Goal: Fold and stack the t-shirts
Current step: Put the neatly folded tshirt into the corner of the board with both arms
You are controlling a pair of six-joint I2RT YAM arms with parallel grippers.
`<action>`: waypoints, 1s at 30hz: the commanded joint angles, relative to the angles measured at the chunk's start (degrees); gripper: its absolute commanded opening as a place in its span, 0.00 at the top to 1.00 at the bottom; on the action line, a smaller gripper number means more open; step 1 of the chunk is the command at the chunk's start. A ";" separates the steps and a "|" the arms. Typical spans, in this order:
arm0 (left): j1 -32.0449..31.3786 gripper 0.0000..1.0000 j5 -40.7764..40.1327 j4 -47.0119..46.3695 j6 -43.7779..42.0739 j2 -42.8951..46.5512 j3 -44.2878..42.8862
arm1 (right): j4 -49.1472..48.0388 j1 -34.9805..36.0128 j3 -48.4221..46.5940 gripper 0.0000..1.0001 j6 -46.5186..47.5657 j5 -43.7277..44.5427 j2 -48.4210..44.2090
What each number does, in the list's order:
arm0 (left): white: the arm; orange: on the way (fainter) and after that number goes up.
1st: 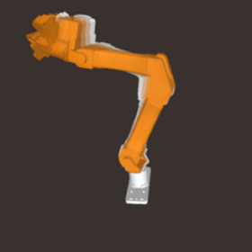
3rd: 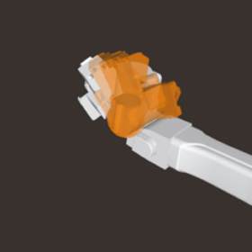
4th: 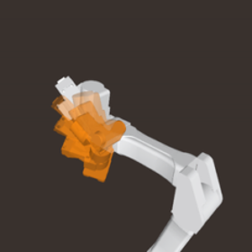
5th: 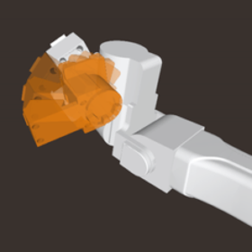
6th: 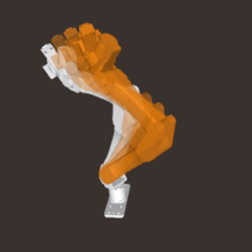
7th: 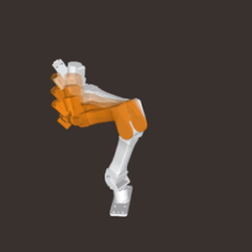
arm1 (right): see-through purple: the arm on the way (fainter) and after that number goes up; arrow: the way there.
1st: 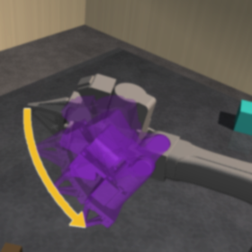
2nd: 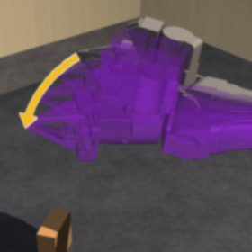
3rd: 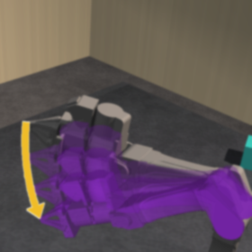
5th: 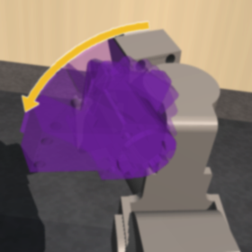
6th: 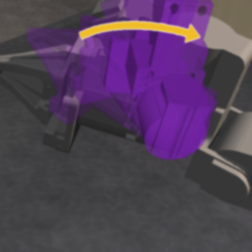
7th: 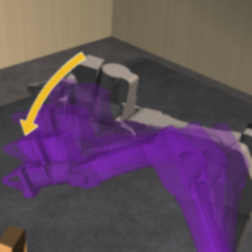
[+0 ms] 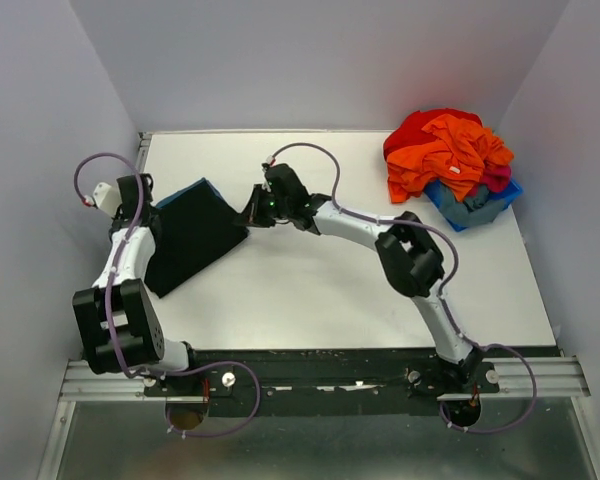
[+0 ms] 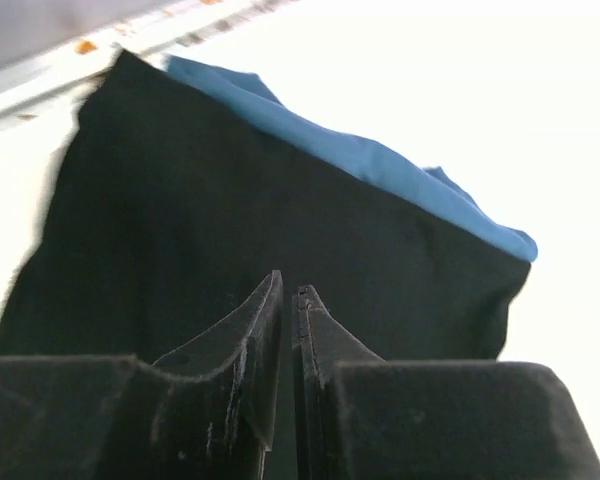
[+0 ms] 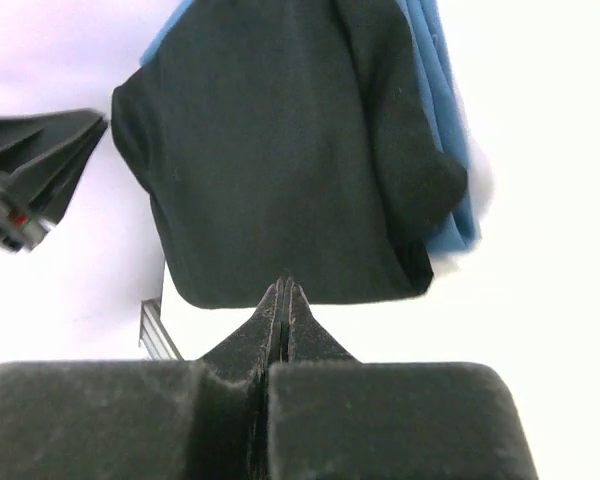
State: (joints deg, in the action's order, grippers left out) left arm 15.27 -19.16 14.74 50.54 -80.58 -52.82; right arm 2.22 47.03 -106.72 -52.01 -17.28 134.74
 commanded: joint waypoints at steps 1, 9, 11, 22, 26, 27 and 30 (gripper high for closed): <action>-5.86 0.76 5.08 -3.84 -2.38 -4.48 -2.46 | -6.07 -0.36 10.71 0.99 7.35 5.67 -12.28; -9.91 0.80 6.59 -0.69 -2.29 -19.68 -15.63 | -12.67 -0.44 34.88 0.99 15.62 14.46 -35.75; -9.99 0.81 7.90 0.11 -2.47 -23.47 -18.89 | -13.38 -0.44 39.90 0.99 17.11 16.04 -40.93; -12.98 0.82 21.16 -3.39 -1.59 -35.44 -28.30 | -7.23 -2.46 58.10 0.99 16.94 28.52 -58.53; -14.65 0.78 23.73 -6.04 -1.94 -34.57 -30.23 | -4.69 -2.90 61.53 0.99 16.59 32.12 -62.13; -15.09 0.76 23.55 -6.48 -2.64 -33.52 -30.33 | -3.90 -2.90 62.15 0.99 16.68 33.09 -63.01; -17.81 0.70 22.06 -8.49 -4.48 -28.78 -27.79 | -2.31 -3.08 64.35 0.96 17.99 36.51 -66.61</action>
State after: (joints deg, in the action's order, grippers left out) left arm 0.86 0.67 10.39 48.23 -115.39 -81.36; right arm -3.29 44.12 -44.93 -35.64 11.68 72.62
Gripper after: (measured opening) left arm 0.261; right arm 0.015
